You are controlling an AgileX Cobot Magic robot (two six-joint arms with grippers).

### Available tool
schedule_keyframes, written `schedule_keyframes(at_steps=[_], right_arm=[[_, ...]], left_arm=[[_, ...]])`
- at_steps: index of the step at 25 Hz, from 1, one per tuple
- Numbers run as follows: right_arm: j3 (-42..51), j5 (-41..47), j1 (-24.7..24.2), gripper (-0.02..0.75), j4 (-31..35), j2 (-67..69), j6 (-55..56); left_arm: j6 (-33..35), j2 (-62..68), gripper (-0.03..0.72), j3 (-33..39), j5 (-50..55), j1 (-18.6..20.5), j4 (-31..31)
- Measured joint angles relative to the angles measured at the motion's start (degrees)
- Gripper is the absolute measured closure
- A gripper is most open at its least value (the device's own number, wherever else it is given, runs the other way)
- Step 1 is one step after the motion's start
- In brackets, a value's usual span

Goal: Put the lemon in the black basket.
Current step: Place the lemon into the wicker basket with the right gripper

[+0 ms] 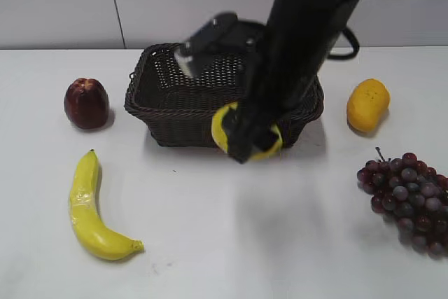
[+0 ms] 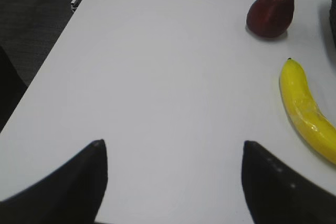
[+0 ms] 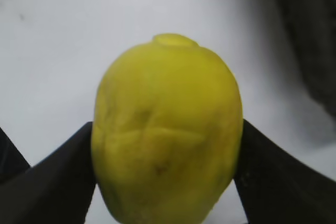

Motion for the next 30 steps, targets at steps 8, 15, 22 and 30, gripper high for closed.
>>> schedule_keyframes(at_steps=[8,15,22,30], right_arm=[[-17.75,-3.09,-1.15,0.193,-2.05,6.24,-0.04],[-26.37,-4.43,-6.19,0.193,-2.2,21.64,-0.04],[-27.3,-12.08,-8.51,0.193,-2.57,28.41,-0.04],[-27.62,-14.76,-8.44,0.116,-3.03,31.49,-0.04]], left_arm=[[0.0,0.0,0.097,0.0,0.0,0.0,0.0],[0.0,0.0,0.097,0.0,0.0,0.0,0.0],[0.0,0.0,0.097,0.0,0.0,0.0,0.0],[0.0,0.0,0.098,0.0,0.0,0.0,0.0]])
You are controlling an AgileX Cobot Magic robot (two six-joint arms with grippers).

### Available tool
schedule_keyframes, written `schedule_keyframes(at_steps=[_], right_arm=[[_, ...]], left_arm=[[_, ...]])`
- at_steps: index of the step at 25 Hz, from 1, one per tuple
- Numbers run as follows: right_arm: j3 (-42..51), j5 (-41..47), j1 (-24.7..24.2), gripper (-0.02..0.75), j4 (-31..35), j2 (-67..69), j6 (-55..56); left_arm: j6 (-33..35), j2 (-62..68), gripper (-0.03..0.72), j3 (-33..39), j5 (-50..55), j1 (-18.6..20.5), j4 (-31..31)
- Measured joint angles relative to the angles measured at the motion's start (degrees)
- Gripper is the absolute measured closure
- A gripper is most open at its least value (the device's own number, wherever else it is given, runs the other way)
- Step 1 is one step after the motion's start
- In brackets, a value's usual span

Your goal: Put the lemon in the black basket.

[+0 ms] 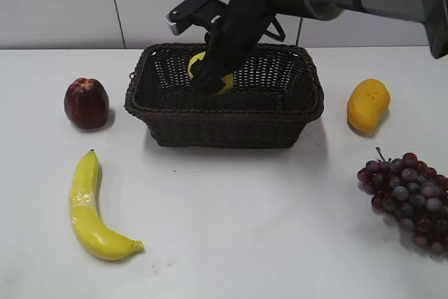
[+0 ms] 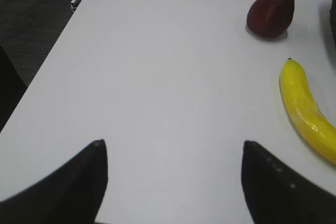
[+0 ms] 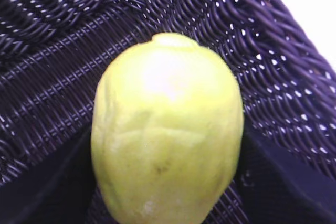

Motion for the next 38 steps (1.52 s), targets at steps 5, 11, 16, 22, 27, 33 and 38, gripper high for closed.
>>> schedule_keyframes(at_steps=[5,11,16,22,27,33,38], right_arm=[[-0.22,1.32,0.0,0.088,-1.27,0.16,0.0],[-4.26,10.81,0.0,0.086,-1.35,0.01,4.86],[-13.81,24.22,0.0,0.09,-2.63,-0.98,11.02],[-21.6,29.73,-3.3,0.104,-2.63,-2.9,19.64],[-20.08,30.23,-7.84,0.119,-1.74,-5.63,22.04],[-8.08,30.18,-15.21,0.136,-0.64,-16.22,22.49],[4.97,30.18,-23.03,0.142,-2.63,-25.9,22.49]], left_arm=[[0.0,0.0,0.098,0.0,0.0,0.0,0.0],[0.0,0.0,0.098,0.0,0.0,0.0,0.0],[0.0,0.0,0.098,0.0,0.0,0.0,0.0],[0.0,0.0,0.098,0.0,0.0,0.0,0.0],[0.0,0.0,0.098,0.0,0.0,0.0,0.0],[0.0,0.0,0.098,0.0,0.0,0.0,0.0],[0.0,0.0,0.098,0.0,0.0,0.0,0.0]])
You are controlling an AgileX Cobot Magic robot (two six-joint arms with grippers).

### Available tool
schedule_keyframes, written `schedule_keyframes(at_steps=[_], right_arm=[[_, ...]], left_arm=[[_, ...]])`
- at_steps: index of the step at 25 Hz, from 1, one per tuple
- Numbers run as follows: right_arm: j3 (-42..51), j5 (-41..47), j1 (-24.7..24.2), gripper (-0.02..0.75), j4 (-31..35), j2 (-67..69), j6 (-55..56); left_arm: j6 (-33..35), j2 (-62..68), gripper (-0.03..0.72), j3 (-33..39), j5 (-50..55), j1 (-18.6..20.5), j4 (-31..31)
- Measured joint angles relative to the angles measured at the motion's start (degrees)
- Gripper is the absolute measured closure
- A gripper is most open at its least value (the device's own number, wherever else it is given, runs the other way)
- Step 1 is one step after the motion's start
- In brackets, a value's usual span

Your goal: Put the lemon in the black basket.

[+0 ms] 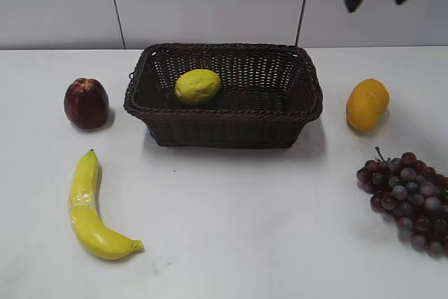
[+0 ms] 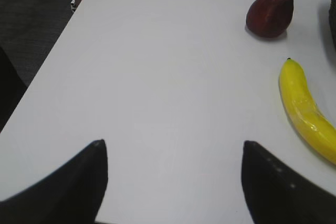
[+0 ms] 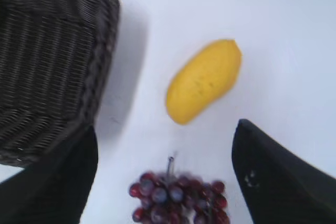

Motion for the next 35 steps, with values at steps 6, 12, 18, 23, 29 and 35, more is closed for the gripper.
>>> schedule_keyframes(at_steps=[6,12,18,23,29,35], right_arm=[[16.52,0.0,-6.28,0.144,-1.22,-12.07,-0.39],[34.49,-2.73,-6.28,0.144,-0.44,-27.28,-0.6],[50.38,-5.89,-6.28,0.144,-0.44,-40.54,-0.66],[60.04,-8.54,-6.28,0.144,-0.44,-51.06,-0.66],[66.79,-9.28,-6.28,0.144,-0.49,-63.1,-0.71],[72.5,-9.87,-6.28,0.144,-0.49,-74.74,-1.02]], left_arm=[[0.0,0.0,0.098,0.0,0.0,0.0,0.0],[0.0,0.0,0.098,0.0,0.0,0.0,0.0],[0.0,0.0,0.098,0.0,0.0,0.0,0.0],[0.0,0.0,0.098,0.0,0.0,0.0,0.0],[0.0,0.0,0.098,0.0,0.0,0.0,0.0],[0.0,0.0,0.098,0.0,0.0,0.0,0.0]])
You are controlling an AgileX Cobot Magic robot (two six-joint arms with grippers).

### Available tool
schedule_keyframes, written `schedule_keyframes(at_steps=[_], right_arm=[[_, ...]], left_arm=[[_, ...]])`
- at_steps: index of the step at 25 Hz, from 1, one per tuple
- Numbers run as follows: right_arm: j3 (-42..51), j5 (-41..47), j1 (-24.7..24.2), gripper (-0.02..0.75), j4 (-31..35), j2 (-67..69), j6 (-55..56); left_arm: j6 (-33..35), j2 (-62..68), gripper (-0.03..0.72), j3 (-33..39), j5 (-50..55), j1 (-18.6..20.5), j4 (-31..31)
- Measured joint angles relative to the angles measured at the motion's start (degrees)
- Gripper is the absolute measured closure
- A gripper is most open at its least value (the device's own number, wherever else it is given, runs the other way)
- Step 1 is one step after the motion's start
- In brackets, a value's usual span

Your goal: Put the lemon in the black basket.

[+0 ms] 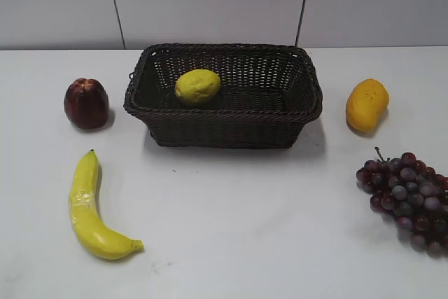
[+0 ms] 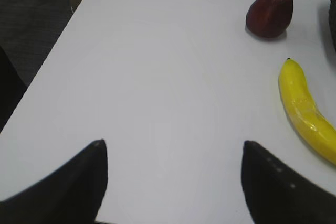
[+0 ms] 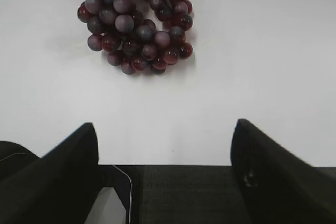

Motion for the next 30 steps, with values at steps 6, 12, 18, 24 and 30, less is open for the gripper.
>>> schedule_keyframes(at_steps=[6,12,18,24,30], right_arm=[[2.48,0.22,0.0,0.144,-0.06,-8.79,-0.35],[2.48,0.22,0.0,0.144,-0.06,-15.5,-0.53],[2.48,0.22,0.0,0.144,-0.06,-21.85,-0.53],[2.48,0.22,0.0,0.146,-0.06,-27.79,-0.58],[2.48,0.22,0.0,0.146,-0.06,-31.64,-0.58]], left_arm=[[0.0,0.0,0.098,0.0,0.0,0.0,0.0],[0.0,0.0,0.098,0.0,0.0,0.0,0.0],[0.0,0.0,0.098,0.0,0.0,0.0,0.0],[0.0,0.0,0.098,0.0,0.0,0.0,0.0],[0.0,0.0,0.098,0.0,0.0,0.0,0.0]])
